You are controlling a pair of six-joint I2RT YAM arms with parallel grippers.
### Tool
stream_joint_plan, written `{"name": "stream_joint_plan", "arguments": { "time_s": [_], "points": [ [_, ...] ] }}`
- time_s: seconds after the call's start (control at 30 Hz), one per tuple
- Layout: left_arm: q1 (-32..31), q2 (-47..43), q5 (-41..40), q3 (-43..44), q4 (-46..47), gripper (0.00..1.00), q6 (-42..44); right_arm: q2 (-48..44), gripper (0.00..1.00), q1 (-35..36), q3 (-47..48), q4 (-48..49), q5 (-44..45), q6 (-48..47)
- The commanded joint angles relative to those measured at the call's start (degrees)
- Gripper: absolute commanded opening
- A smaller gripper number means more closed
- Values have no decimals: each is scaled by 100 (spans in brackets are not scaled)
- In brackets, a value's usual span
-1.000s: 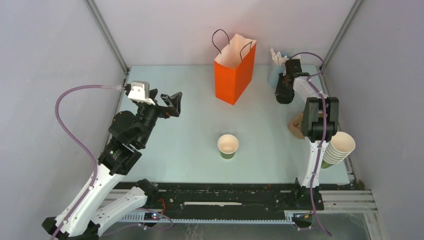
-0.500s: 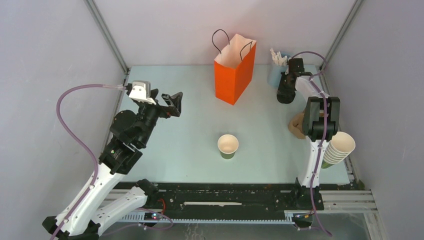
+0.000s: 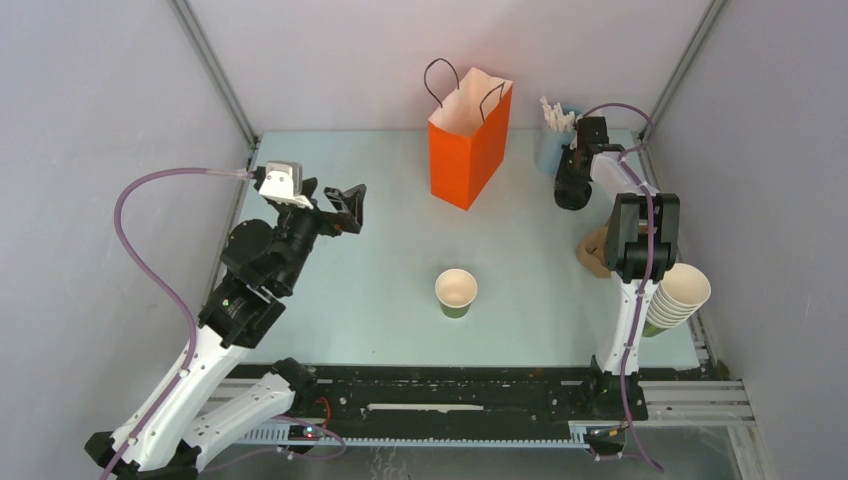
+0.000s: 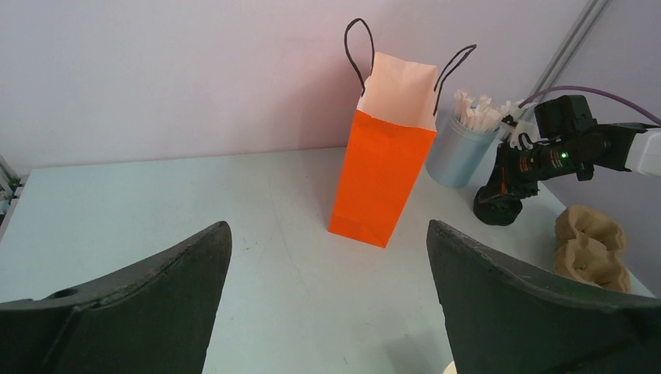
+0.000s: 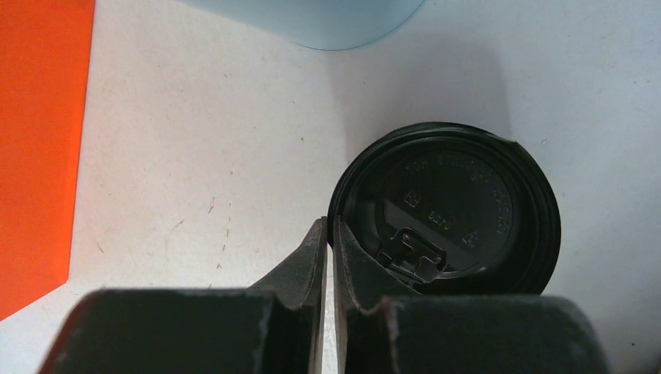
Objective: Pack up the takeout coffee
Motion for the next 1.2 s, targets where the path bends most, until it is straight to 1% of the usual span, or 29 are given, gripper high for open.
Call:
{"name": "stream_joint_plan", "arguments": {
  "time_s": [0.0, 0.4, 0.63, 1.17],
  "points": [
    [27, 6, 77, 152, 55, 100, -28, -175, 11, -45, 185, 97, -39, 85],
    [27, 46, 106, 166, 40, 100, -53, -486, 10, -166, -101, 235, -218, 225],
    [27, 56, 124, 165, 47, 100, -53, -706, 7, -195, -244, 347, -210, 289],
    [27, 59, 132, 175, 39, 100, -62, -792, 2, -213, -278, 320, -93, 317]
  ]
}}
